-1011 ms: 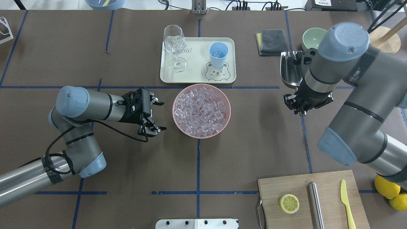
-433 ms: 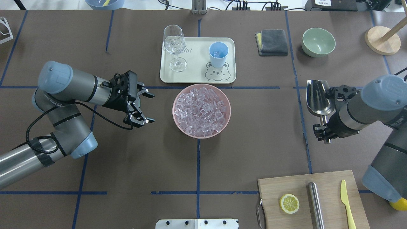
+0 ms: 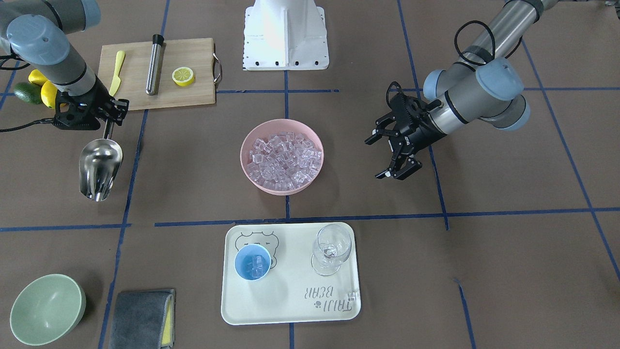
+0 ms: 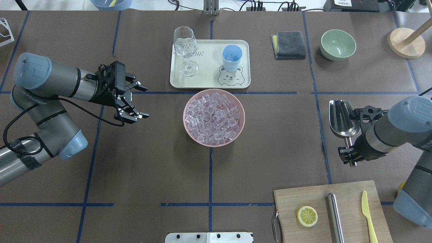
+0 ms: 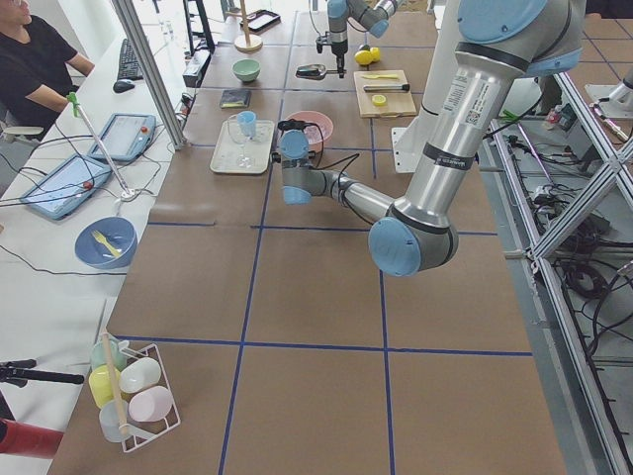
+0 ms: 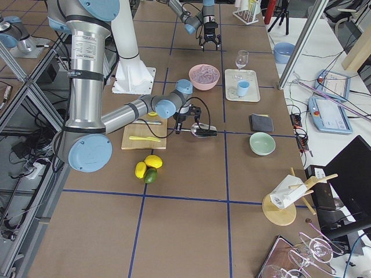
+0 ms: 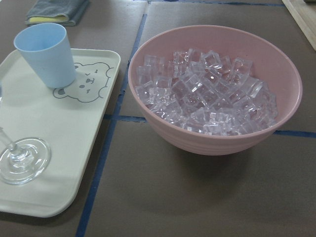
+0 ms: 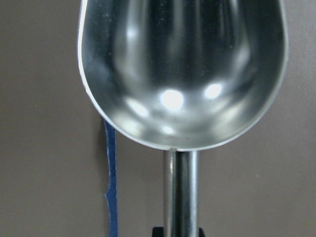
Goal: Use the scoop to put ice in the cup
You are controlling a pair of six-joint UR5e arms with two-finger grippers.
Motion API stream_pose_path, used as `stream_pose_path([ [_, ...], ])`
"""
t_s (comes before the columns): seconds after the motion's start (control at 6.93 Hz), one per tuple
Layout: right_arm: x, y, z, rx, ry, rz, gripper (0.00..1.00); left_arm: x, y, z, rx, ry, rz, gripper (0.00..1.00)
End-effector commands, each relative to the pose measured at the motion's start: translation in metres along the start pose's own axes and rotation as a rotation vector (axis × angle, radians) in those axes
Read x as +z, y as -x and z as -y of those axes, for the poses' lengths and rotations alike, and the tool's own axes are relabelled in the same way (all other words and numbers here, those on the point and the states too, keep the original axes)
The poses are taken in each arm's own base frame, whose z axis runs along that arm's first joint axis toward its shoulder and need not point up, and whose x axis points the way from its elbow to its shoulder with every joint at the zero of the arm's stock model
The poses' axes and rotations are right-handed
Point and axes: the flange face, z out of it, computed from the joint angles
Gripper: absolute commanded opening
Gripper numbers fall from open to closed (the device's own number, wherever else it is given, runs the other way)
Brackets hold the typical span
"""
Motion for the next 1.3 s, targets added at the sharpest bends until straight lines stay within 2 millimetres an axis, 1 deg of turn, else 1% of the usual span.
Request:
stream_pose_path([
  [0.0, 0.013, 0.002, -0.006, -0.012, 0.02, -0.016, 0.0, -0.019, 0.009, -0.023, -0.023, 0.025, 0.031, 1.0],
  [0.14, 0.02, 0.003, -0.007, -0.017, 0.027, -0.024, 0.0, -0.052, 0.02, -0.047, -0.047, 0.044, 0.076, 1.0],
  [0.29, 0.025, 0.003, -0.008, -0.019, 0.034, -0.031, 0.0, -0.097, 0.016, -0.084, -0.08, 0.074, 0.122, 1.0],
  [0.43, 0.027, 0.004, -0.008, -0.021, 0.037, -0.032, 0.0, -0.113, 0.008, -0.107, -0.105, 0.101, 0.132, 1.0],
  [0.58, 0.029, 0.004, -0.008, -0.021, 0.039, -0.035, 0.0, -0.121, 0.008, -0.12, -0.121, 0.116, 0.142, 1.0],
  [0.72, 0.028, 0.004, -0.007, -0.02, 0.036, -0.034, 0.0, -0.14, 0.01, -0.141, -0.149, 0.14, 0.171, 1.0],
  [0.87, 0.031, 0.004, -0.007, -0.018, 0.041, -0.037, 0.37, -0.161, 0.009, -0.169, -0.187, 0.175, 0.204, 1.0],
  [1.01, 0.026, 0.006, -0.006, -0.02, 0.032, -0.029, 0.99, -0.195, 0.007, -0.204, -0.24, 0.213, 0.249, 1.0],
  [1.16, 0.024, 0.008, -0.006, -0.023, 0.028, -0.024, 1.0, -0.233, 0.0, -0.246, -0.317, 0.266, 0.301, 1.0],
])
